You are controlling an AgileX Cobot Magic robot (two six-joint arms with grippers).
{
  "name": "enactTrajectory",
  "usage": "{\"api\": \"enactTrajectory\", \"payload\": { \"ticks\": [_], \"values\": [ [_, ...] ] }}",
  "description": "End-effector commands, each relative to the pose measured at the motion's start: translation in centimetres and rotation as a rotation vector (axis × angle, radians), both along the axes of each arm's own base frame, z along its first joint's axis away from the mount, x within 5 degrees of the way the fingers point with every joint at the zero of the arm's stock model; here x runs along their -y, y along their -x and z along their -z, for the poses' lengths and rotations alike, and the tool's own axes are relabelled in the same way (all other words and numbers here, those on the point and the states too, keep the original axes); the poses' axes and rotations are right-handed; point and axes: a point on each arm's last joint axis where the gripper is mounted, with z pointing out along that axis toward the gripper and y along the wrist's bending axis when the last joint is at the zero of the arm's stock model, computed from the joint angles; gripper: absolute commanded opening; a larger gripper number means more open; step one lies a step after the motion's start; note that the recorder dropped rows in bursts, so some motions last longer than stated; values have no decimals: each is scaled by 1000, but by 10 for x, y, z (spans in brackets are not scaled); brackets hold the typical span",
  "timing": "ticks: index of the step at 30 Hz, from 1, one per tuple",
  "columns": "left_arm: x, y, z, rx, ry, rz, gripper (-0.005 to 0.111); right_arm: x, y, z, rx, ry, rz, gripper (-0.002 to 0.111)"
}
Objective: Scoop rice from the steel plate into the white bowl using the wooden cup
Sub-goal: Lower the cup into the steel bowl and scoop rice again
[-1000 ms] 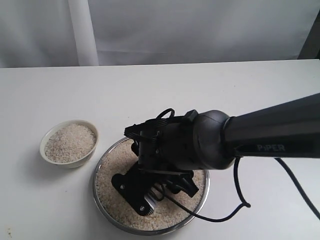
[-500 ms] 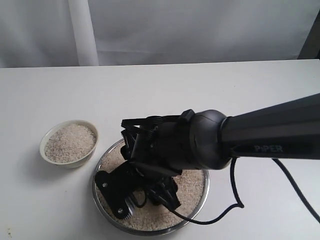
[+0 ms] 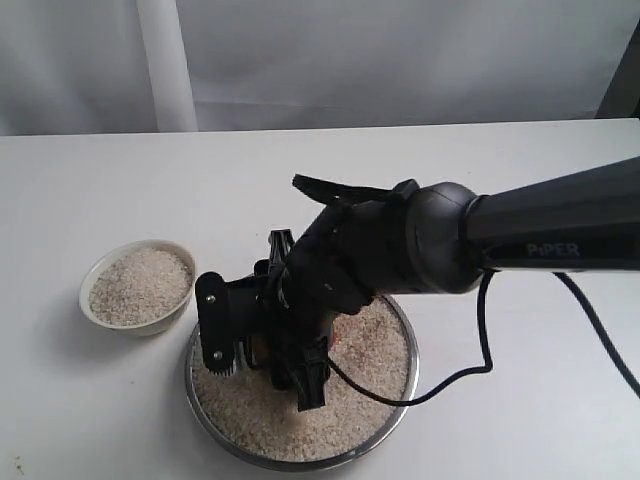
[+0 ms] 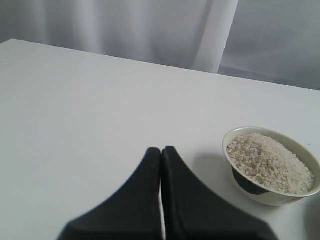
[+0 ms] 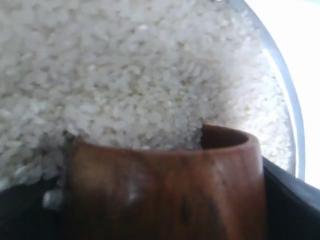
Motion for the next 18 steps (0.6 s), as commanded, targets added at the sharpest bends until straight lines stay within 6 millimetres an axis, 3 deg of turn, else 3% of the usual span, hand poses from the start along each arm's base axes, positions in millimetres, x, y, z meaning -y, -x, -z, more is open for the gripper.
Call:
{"api": "enactTrajectory", "payload": {
  "ticks": [1,5,9,18],
  "values": [
    [1,0,-2,10,7,8,0,1,-11,-5,-21,-132,112,0],
    [1,0,-2,10,7,8,0,3,-18,-7,-62,-234,224,0],
    [1,0,-2,10,7,8,0,13,-19,5,-74,-310,316,0],
    [1,0,-2,10,7,8,0,28,-17,20,12,-551,554,0]
  ]
}}
